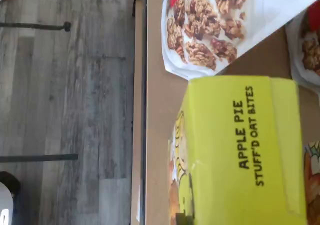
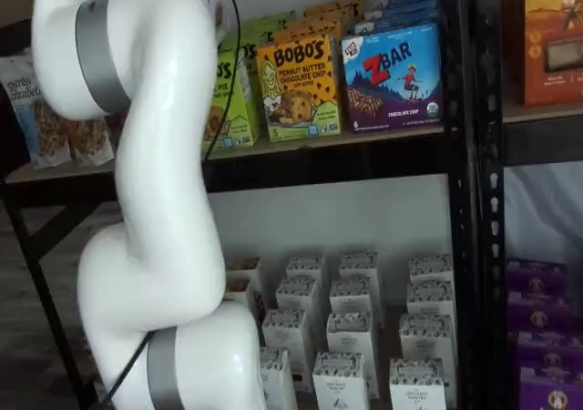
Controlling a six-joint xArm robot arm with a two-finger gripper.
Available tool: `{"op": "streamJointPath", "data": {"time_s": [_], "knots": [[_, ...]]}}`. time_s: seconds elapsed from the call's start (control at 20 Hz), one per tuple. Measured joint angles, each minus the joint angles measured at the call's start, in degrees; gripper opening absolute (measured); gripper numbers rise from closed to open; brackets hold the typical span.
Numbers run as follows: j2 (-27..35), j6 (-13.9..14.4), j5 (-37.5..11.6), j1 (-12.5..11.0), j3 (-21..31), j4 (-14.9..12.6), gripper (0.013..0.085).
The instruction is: Pick the green box on the top shelf, the fourth from the left
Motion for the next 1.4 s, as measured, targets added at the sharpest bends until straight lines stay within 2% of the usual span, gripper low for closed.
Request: {"op": "streamJointPath", "data": {"time_s": [0.2,0.35,0.4,0.45,0.95,1.4], "knots": [[-0.1,0.1,-0.2,0.1,0.2,-0.1,0.0370],[-0.2,0.2,-0.4,0.2,0.3,-0.1,0.0290],[-0.2,0.2,-0.4,0.2,0.3,-0.1,0.0290],[-0.2,0.2,-0.4,0.2,0.3,-0.1,0.0250],[0.8,0.8,3.5,0.6,-2.1,0.1,0.0250],[-2.2,1.5,6.4,0.8,-0.9,0.8,0.0250]]}}
